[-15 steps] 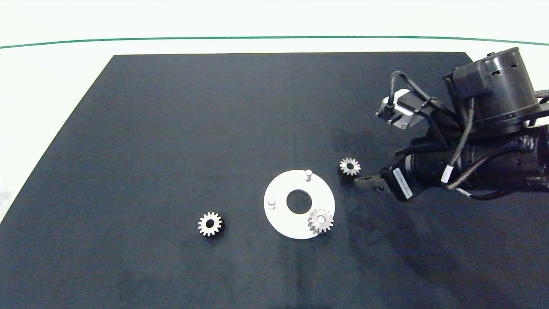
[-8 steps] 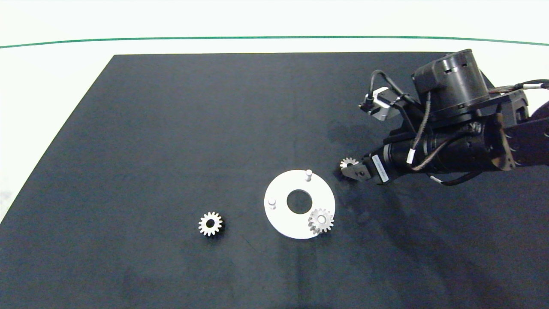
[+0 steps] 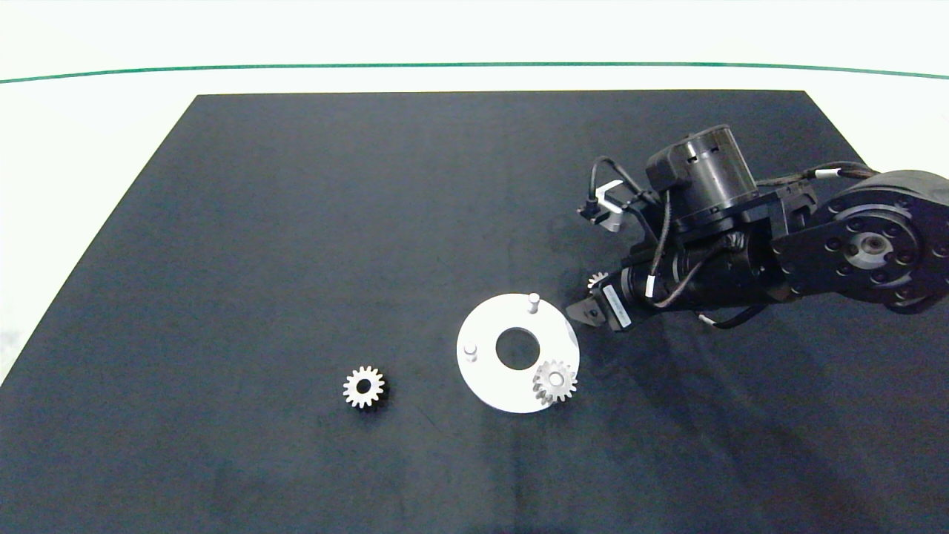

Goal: Install three planetary gears onto the carrier pins

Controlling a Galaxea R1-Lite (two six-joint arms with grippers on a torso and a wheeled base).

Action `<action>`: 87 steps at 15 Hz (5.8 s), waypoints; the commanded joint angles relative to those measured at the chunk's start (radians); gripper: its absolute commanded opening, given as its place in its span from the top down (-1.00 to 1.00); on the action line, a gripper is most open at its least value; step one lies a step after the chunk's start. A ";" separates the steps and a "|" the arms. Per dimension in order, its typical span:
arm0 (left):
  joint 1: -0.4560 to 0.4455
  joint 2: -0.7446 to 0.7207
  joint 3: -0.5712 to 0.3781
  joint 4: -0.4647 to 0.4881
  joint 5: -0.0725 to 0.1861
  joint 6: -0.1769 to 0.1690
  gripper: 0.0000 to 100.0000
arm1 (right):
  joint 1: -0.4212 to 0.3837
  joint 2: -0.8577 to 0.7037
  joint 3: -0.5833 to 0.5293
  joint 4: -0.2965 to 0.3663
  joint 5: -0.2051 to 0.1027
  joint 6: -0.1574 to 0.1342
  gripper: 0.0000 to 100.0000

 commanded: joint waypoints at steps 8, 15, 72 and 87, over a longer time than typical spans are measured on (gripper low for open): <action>0.000 -0.004 -0.001 0.004 -0.003 0.001 -1.00 | -0.004 0.007 -0.002 0.005 -0.001 -0.001 -0.45; -0.001 0.001 -0.001 0.004 -0.004 -0.001 -1.00 | -0.008 0.015 -0.013 0.004 0.008 0.011 -0.18; -0.037 0.004 -0.005 0.002 -0.004 -0.001 -1.00 | 0.173 0.110 -0.189 0.063 -0.044 -0.004 0.92; -0.044 0.004 0.000 0.002 -0.004 -0.001 -1.00 | 0.176 0.114 -0.188 0.060 -0.042 0.002 -1.00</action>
